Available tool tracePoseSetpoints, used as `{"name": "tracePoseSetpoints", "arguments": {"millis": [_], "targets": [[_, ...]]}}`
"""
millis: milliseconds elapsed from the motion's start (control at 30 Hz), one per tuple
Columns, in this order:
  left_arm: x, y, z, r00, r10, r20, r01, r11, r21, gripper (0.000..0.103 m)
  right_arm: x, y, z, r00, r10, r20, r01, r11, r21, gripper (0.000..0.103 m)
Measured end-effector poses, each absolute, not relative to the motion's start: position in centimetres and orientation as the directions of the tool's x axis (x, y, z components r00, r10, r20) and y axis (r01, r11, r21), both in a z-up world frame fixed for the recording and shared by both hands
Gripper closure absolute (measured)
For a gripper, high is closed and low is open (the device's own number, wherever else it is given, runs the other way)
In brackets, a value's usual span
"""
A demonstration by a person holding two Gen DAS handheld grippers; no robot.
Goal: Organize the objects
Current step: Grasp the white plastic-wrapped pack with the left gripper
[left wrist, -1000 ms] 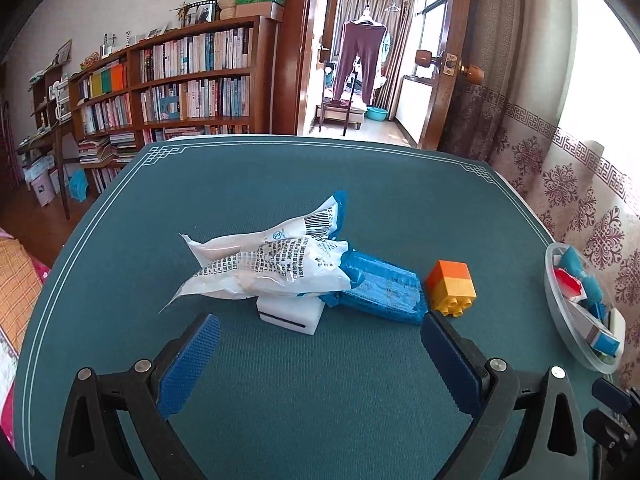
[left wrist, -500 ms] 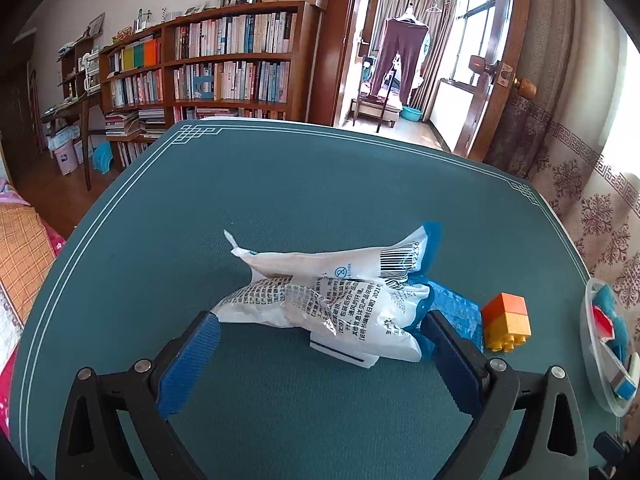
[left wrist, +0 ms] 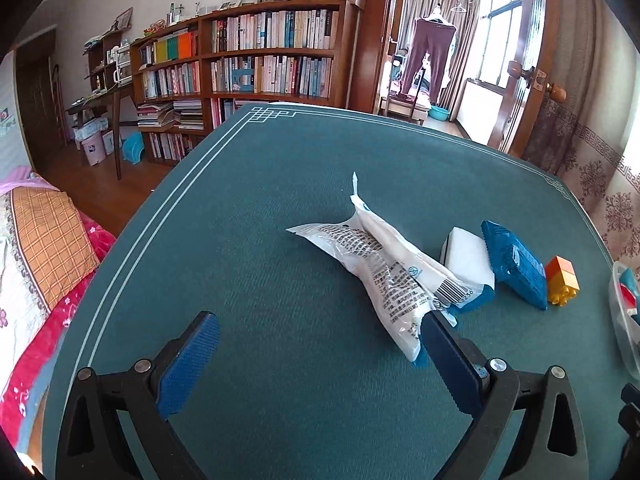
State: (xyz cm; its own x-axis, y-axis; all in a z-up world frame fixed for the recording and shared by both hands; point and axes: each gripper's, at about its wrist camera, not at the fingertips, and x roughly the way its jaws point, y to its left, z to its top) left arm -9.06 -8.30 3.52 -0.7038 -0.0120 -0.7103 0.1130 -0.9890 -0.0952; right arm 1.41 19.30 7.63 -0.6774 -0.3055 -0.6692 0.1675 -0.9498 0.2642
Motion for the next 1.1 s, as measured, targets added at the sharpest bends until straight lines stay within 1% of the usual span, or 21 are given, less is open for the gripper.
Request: {"name": "tracePoseSetpoints", "arguments": {"millis": [167,333,567,733,833,900,933,1000,1033,1067,1100], "targets": [[-10.0,-8.1,4.4,-0.721,0.023,-0.693,0.136,-0.975,-0.175,0.001,1.1,17.8,7.5,-0.665,-0.318,-0.676,0.188,-0.947,0.261,0.041],[-11.3,-7.6,5.1,-0.726,0.017,-0.687,0.183,-0.959,-0.218,0.001,1.1,17.5,7.5,-0.664,-0.314,-0.679,0.192,-0.949,0.250,0.041],[-13.4,-6.0,3.7,-0.686,-0.001,-0.727,0.214,-0.956,-0.200,0.001,0.8,17.3,7.0,-0.651,-0.314,-0.691,0.191,-0.949,0.251,0.041],[-13.5,-5.0,2.9,-0.678,-0.039,-0.734,0.200,-0.971,-0.133,0.001,0.5,17.2,6.6,-0.642,-0.312,-0.700,0.190,-0.950,0.249,0.041],[-13.4,-5.0,2.5,-0.677,-0.047,-0.735,0.195,-0.974,-0.117,0.002,0.2,17.1,6.4,-0.637,-0.308,-0.707,0.187,-0.951,0.246,0.041],[-13.5,-5.3,2.3,-0.670,-0.034,-0.742,0.186,-0.975,-0.124,0.011,0.1,16.8,6.3,-0.633,-0.307,-0.711,0.190,-0.952,0.242,0.041],[-13.6,-5.4,2.1,-0.664,-0.025,-0.748,0.181,-0.975,-0.128,0.014,0.0,16.7,6.3,-0.631,-0.307,-0.712,0.193,-0.952,0.239,0.041],[-13.8,-5.7,1.6,-0.647,-0.013,-0.763,0.177,-0.975,-0.133,0.026,-0.3,16.3,6.2,-0.627,-0.305,-0.717,0.199,-0.952,0.232,0.041],[-13.7,-5.8,1.5,-0.651,-0.018,-0.759,0.175,-0.976,-0.128,0.026,-0.5,16.2,6.2,-0.624,-0.308,-0.719,0.201,-0.952,0.233,0.041],[-13.6,-5.7,1.6,-0.656,-0.020,-0.755,0.168,-0.978,-0.120,0.032,-0.8,16.2,6.2,-0.620,-0.310,-0.720,0.202,-0.951,0.235,0.041],[-13.5,-5.7,1.6,-0.655,-0.011,-0.756,0.159,-0.979,-0.124,0.041,-1.1,16.1,6.3,-0.619,-0.310,-0.722,0.200,-0.951,0.237,0.041]]}}
